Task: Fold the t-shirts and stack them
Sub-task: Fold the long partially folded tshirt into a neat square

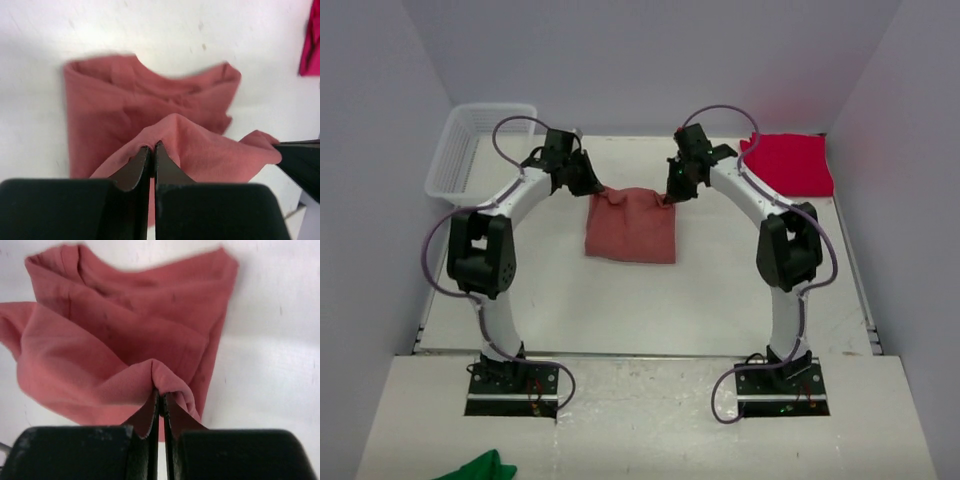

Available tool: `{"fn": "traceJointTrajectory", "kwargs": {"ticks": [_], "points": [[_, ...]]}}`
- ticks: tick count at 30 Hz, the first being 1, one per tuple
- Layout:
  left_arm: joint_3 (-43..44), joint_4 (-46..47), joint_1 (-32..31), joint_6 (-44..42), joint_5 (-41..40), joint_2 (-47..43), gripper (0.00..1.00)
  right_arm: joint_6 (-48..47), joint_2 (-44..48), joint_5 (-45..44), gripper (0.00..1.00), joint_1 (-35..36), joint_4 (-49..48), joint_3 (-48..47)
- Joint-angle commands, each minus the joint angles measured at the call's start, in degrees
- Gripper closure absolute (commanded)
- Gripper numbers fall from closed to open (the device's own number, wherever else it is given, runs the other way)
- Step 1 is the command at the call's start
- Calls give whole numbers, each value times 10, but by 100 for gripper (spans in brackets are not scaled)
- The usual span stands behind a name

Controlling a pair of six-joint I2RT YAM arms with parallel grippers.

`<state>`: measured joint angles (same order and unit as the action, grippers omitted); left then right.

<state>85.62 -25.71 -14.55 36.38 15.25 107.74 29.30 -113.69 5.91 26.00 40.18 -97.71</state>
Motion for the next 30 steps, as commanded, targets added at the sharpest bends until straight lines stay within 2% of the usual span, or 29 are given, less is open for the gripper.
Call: {"fn": "traceJointTrajectory", "kwargs": {"ticks": [1, 3, 4, 5, 6, 7, 8, 9, 10, 11, 13, 14, 15, 16, 18, 23, 24, 25, 26, 27, 28, 30], "points": [[52, 93, 42, -30, 11, 66, 100, -56, -121, 64, 100, -39, 66, -194], [97, 117, 56, -31, 49, 129, 100, -71, -219, 84, 100, -52, 95, -278], [103, 130, 56, -36, 47, 145, 100, -73, -254, 97, 100, -69, 118, -383], [152, 115, 58, -55, 58, 197, 100, -74, -312, 140, 99, -79, 133, -429], [179, 112, 68, -59, 69, 219, 98, -69, -325, 138, 86, -86, 137, -477], [167, 136, 70, -69, 77, 221, 87, -72, -329, 139, 51, -95, 128, -475], [151, 211, 71, -77, 81, 214, 54, -88, -321, 138, 41, -96, 110, -457], [134, 246, 77, -78, 87, 204, 48, -93, -284, 118, 33, -96, 60, -426], [107, 292, 79, -82, 94, 194, 40, -101, -263, 121, 24, -97, 37, -365], [110, 318, 80, -89, 95, 185, 35, -115, -248, 119, 16, -96, 21, -348], [104, 337, 80, -111, 81, 164, 30, -123, -206, 110, 14, -95, -3, -315], [94, 364, 80, -116, 71, 135, 21, -132, -195, 107, 13, -94, -5, -310], [82, 377, 79, -120, 59, 115, 3, -132, -182, 90, 13, -91, -5, -296], [60, 394, 79, -132, 65, 97, 0, -136, -158, 79, 12, -89, -4, -291], [45, 406, 78, -133, 42, 45, 0, -143, -140, 74, 11, -86, 12, -291], [41, 351, 70, -106, 76, 9, 0, -141, -87, 68, 8, -77, 10, -237], [41, 342, 66, -96, 107, 12, 7, -137, -85, 77, 19, -77, 7, -220], [31, 336, 64, -69, 118, 17, 19, -131, -85, 97, 47, -77, 6, -213], [19, 341, 61, -55, 133, 23, 66, -114, -97, 138, 89, -77, 9, -214], [-1, 357, 58, -37, 149, 23, 100, -98, -103, 154, 100, -77, 9, -208], [-55, 383, 57, -16, 173, 23, 100, -80, -108, 181, 100, -78, 1, -200], [-93, 435, 58, 44, 201, 34, 100, -59, -125, 273, 100, -75, -28, -180]]}}
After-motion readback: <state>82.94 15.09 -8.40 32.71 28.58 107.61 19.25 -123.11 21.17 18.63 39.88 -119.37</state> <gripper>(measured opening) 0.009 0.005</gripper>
